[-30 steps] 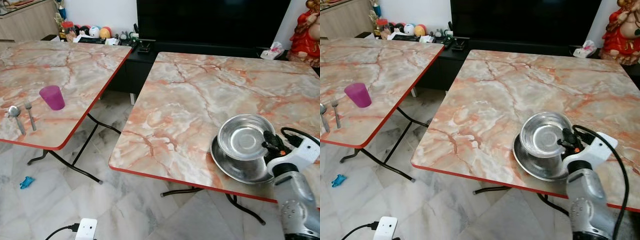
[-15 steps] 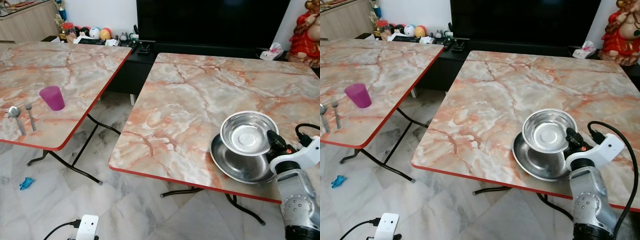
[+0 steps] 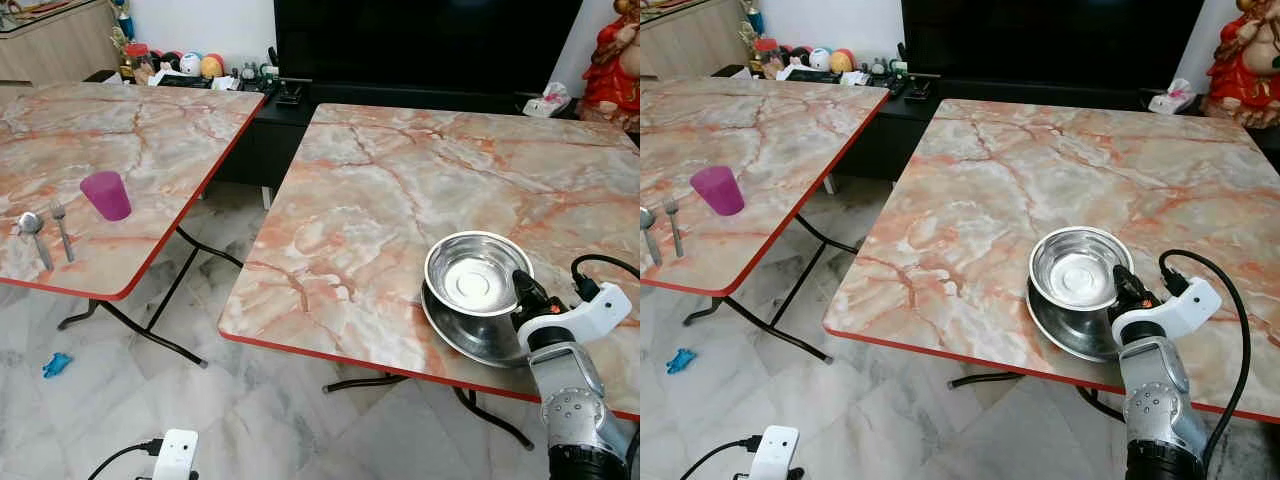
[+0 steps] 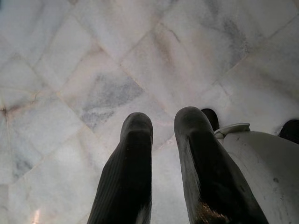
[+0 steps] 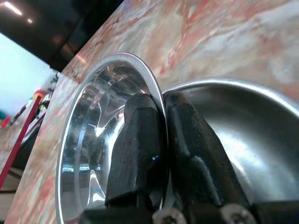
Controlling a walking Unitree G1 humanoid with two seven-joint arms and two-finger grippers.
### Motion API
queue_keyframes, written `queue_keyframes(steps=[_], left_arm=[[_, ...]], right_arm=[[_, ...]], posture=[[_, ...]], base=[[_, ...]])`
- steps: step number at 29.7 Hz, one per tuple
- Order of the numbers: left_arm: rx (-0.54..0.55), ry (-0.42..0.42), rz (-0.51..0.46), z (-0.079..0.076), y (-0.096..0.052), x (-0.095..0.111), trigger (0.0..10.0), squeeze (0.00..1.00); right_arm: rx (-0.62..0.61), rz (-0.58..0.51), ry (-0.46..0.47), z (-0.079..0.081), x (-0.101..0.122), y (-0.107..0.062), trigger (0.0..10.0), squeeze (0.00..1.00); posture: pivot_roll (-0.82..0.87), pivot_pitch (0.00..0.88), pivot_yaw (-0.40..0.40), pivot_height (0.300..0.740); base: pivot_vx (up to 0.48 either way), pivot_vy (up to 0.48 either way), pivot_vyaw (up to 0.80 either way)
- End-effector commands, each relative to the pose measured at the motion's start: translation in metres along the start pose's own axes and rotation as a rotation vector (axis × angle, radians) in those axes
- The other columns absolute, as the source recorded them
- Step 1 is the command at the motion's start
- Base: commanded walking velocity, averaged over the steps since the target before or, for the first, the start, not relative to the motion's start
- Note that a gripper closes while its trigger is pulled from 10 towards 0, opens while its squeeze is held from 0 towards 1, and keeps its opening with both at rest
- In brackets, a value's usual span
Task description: Setting the table
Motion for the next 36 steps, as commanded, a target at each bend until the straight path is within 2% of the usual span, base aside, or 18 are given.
queue_keyframes(steps=[1,26,36], left_arm=[[0.002,0.0,0.023,0.0,0.0,-0.005,10.0,0.0],[-0.003,0.002,0.027,-0.001,0.0,-0.004,10.0,0.0],[-0.004,0.002,0.029,-0.002,0.0,-0.005,10.0,0.0]], right_arm=[[-0.003,-0.015,-0.008,0.001,0.004,0.002,10.0,0.0],[-0.006,0.029,-0.053,0.001,-0.011,0.003,10.0,0.0],[-0.019,0.024,-0.074,-0.003,-0.008,0.001,10.0,0.0]], posture=[[0.04,0.004,0.01,0.74],[0.04,0.006,0.014,0.74],[0.04,0.007,0.015,0.74]], base=[[0.0,0.0,0.0],[0.0,0.0,0.0],[0.0,0.0,0.0]])
Point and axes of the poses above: a point about 5 cm out from each wrist's last joint towards the gripper, its own y axis pointing out of the wrist towards the gripper, its own x axis along the axis of the wrist's last joint, z = x × y, the point moved 5 cm from there along y, pointing out of the wrist towards the gripper, and after that the axes turned 1 degree about y, right-handed, at the moved point
